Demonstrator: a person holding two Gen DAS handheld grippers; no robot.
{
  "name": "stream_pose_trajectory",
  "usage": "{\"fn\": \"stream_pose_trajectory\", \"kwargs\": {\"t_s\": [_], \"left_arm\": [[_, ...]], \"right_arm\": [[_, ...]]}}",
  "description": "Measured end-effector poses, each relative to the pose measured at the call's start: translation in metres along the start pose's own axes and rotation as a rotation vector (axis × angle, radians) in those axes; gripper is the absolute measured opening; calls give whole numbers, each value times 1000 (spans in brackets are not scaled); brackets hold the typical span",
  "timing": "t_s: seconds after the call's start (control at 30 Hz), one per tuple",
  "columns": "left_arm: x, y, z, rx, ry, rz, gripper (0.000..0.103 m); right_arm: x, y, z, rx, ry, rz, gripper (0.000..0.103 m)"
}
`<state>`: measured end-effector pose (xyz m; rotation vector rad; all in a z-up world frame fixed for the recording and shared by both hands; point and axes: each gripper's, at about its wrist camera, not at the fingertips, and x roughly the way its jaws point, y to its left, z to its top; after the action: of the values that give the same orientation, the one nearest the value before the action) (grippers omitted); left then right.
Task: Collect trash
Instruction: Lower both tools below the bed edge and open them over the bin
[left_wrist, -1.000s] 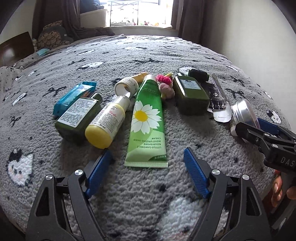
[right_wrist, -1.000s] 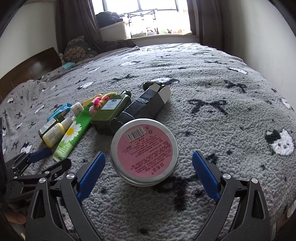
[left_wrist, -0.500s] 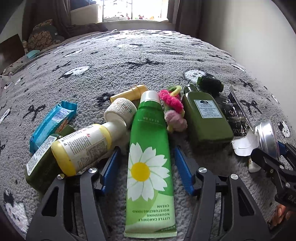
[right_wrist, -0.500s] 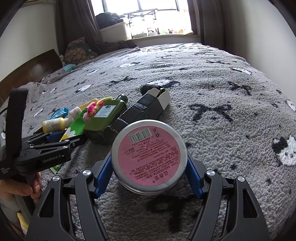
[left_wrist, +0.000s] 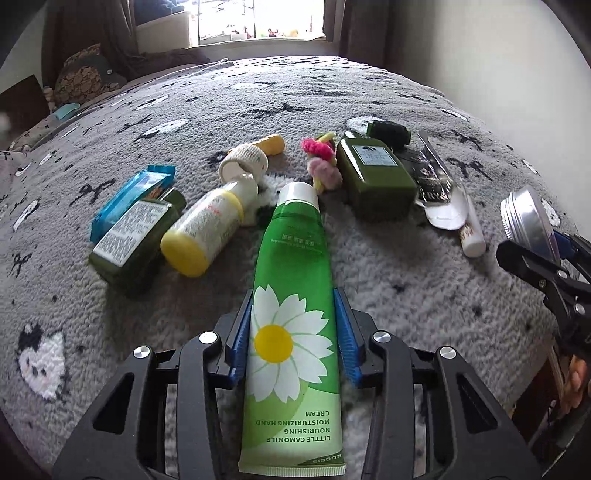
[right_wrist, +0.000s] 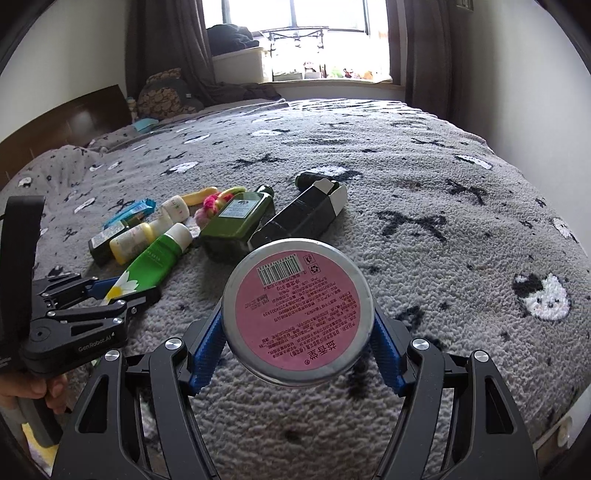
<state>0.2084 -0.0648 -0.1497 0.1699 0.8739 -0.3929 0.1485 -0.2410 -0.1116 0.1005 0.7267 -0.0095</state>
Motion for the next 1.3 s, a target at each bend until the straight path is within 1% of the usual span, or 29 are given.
{"fn": "stream_pose_trajectory", "kwargs": {"t_s": [0.17, 0.3, 0.43, 0.5, 0.57, 0.73, 0.93, 1.0, 1.17, 1.3], "left_arm": [[-41, -2, -34, -30, -33, 2, 39], [-83, -15, -58, -4, -85, 0, 39], [-122, -24, -81, 2, -131, -13, 39], [-137, -27, -97, -3, -140, -19, 39], [-144, -28, -113, -15, -131, -25, 39], [-142, -28, -158, -38, -52, -50, 39], [-114, -35, -201, -19, 89, -81, 39], [-101, -36, -210, -16, 139, -90, 39], [-66, -37, -227, -40, 255, -142, 39], [-39, -36, -240, -57, 349, -163, 39]], "right_arm": [[-29, 9, -17, -21, -15, 19, 71], [-58, 17, -34, -55, -36, 25, 71], [-89, 28, -53, -100, -57, 41, 71], [-102, 36, -65, -131, -61, 50, 71], [-109, 42, -77, -151, -52, 57, 71], [-111, 47, -109, -151, 10, 77, 71], [-87, 53, -148, -129, 133, 100, 71], [-77, 57, -159, -128, 175, 109, 71], [-49, 63, -185, -110, 295, 141, 71], [-25, 65, -205, -84, 397, 141, 71]]}}
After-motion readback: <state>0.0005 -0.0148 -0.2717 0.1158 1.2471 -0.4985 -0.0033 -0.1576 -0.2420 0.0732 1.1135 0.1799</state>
